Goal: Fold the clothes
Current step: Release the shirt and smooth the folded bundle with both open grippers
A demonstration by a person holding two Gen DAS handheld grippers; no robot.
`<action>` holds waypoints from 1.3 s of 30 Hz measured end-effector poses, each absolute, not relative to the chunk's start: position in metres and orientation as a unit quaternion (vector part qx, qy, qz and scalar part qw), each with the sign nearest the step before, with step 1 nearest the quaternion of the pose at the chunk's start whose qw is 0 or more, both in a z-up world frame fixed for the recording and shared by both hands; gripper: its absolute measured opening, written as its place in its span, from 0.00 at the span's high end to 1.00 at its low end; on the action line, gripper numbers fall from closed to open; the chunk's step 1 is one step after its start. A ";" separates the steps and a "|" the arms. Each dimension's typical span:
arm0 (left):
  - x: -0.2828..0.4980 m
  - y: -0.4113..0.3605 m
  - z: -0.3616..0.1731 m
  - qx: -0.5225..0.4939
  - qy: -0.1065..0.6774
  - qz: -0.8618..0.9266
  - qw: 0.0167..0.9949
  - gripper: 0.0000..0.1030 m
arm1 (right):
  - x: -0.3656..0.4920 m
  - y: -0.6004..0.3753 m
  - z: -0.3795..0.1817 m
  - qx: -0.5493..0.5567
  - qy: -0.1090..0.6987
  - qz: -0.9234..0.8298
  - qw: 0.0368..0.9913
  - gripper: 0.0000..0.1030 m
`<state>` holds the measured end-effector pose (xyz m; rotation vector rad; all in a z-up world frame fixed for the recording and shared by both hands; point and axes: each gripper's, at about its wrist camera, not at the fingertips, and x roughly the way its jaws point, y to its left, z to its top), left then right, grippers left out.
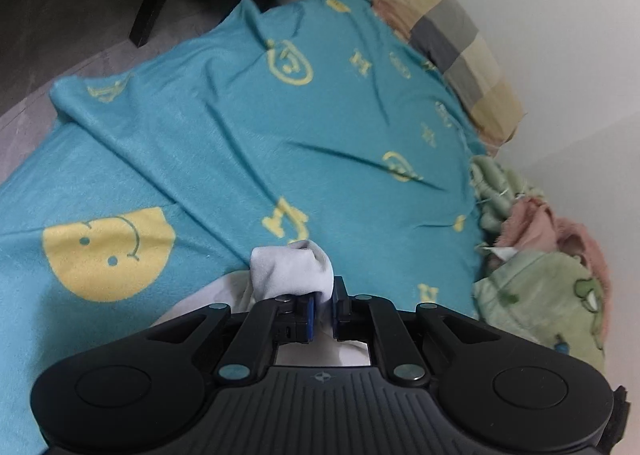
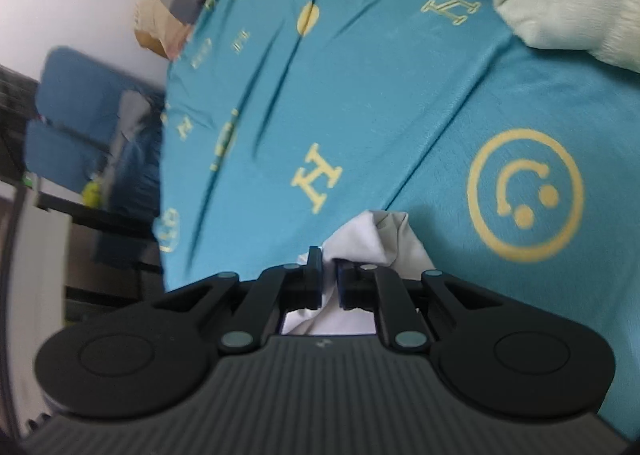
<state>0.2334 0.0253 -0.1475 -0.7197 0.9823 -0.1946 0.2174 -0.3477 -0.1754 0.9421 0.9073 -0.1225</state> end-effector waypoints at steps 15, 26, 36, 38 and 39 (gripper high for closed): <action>0.142 -0.027 -0.075 -0.093 0.379 -0.125 0.912 0.17 | 0.169 -0.307 -0.113 0.266 0.378 0.010 0.887 0.24; 0.062 -0.054 -0.069 -0.059 0.406 -0.121 0.904 0.06 | 0.080 -0.294 -0.080 0.211 0.352 0.041 0.911 0.24; 0.069 -0.044 -0.088 -0.081 0.448 -0.107 0.884 0.05 | 0.076 -0.290 -0.084 0.204 0.359 0.035 0.910 0.24; 0.071 -0.032 -0.091 -0.149 0.471 -0.117 0.862 0.05 | 0.076 -0.294 -0.087 0.220 0.364 0.034 0.904 0.24; 0.072 -0.025 -0.093 -0.190 0.476 -0.128 0.849 0.05 | 0.076 -0.298 -0.089 0.237 0.368 0.034 0.898 0.24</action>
